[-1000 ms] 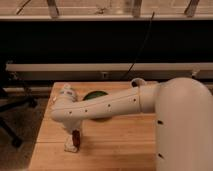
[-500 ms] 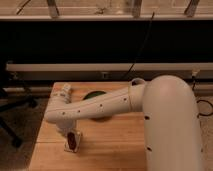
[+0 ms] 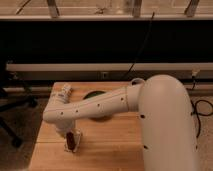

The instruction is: Place the pepper on the white sponge

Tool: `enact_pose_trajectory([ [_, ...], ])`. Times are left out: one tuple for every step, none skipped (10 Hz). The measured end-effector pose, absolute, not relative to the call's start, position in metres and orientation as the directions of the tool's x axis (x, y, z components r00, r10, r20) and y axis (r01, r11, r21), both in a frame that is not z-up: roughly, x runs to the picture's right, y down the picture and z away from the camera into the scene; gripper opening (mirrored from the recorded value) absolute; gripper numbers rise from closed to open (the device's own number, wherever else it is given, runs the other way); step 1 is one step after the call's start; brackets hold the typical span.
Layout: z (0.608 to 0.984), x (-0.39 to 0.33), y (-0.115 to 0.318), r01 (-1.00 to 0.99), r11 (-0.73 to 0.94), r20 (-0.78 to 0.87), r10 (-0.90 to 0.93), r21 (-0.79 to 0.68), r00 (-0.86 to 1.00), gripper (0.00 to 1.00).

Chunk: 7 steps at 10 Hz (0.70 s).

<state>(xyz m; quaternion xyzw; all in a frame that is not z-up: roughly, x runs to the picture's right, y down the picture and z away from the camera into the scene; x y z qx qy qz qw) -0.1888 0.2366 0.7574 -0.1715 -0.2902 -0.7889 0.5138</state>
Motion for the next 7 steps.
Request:
enact_pose_trajectory([
  [0.759, -0.187, 0.237, 0.91, -0.306, 0.571, -0.709, 0.279, -0.413, 0.79],
  [0.76, -0.185, 0.237, 0.911, -0.306, 0.574, -0.708, 0.277, -0.412, 0.79],
  [0.761, -0.182, 0.237, 0.913, -0.305, 0.578, -0.707, 0.271, -0.408, 0.79],
  [0.763, -0.179, 0.237, 0.915, -0.305, 0.583, -0.705, 0.264, -0.403, 0.79],
  [0.764, -0.178, 0.238, 0.916, -0.306, 0.586, -0.704, 0.26, -0.401, 0.79],
  [0.764, -0.176, 0.238, 0.918, -0.303, 0.588, -0.705, 0.257, -0.397, 0.79],
  [0.764, -0.173, 0.236, 0.92, -0.297, 0.589, -0.707, 0.254, -0.391, 0.79],
])
